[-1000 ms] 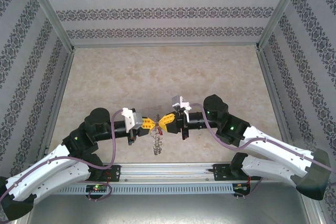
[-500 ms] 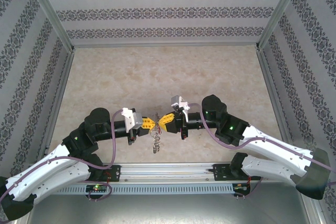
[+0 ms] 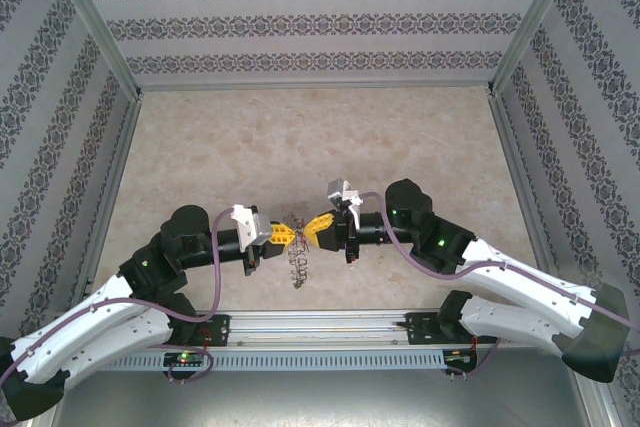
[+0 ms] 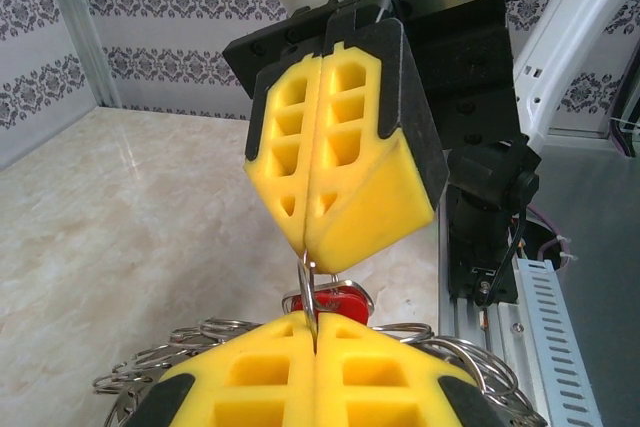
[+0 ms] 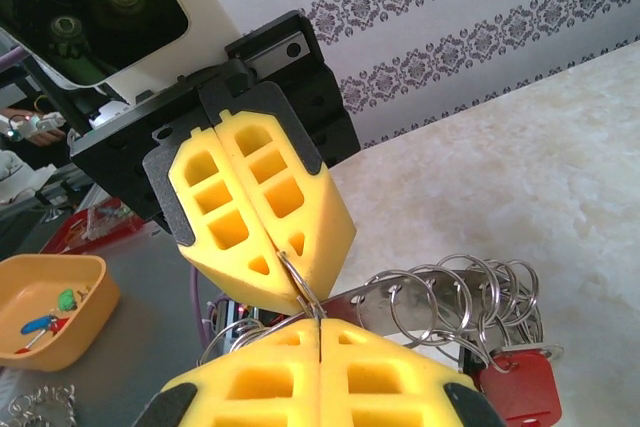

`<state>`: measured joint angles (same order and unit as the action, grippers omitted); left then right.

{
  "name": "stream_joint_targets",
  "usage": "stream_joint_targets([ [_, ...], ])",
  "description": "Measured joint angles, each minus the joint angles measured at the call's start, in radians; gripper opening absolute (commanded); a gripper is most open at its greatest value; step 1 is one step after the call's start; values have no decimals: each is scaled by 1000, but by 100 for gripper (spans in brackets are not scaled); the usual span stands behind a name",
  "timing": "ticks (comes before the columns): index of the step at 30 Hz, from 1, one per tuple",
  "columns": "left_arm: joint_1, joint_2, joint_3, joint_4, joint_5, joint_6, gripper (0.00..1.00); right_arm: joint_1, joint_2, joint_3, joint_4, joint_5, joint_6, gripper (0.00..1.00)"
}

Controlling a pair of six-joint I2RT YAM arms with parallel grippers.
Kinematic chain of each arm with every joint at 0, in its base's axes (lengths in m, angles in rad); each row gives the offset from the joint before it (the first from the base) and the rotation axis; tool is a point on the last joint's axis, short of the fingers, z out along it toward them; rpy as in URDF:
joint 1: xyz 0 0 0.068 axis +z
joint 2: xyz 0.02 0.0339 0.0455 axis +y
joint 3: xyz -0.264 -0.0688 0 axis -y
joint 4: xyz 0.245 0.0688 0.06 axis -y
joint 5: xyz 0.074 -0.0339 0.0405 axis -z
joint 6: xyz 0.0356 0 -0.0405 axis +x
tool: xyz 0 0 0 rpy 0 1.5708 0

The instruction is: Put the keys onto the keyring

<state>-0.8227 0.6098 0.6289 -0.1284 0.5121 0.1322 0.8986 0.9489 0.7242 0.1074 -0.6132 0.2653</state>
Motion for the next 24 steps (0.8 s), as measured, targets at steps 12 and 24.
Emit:
stream_joint_targets([
  [12,0,-10,0,0,-8,0,0,-1,25,12,-28,-25,14,0],
  [24,0,-21,0,0,1,1,0,-26,-73,22,-114,10,-15,47],
])
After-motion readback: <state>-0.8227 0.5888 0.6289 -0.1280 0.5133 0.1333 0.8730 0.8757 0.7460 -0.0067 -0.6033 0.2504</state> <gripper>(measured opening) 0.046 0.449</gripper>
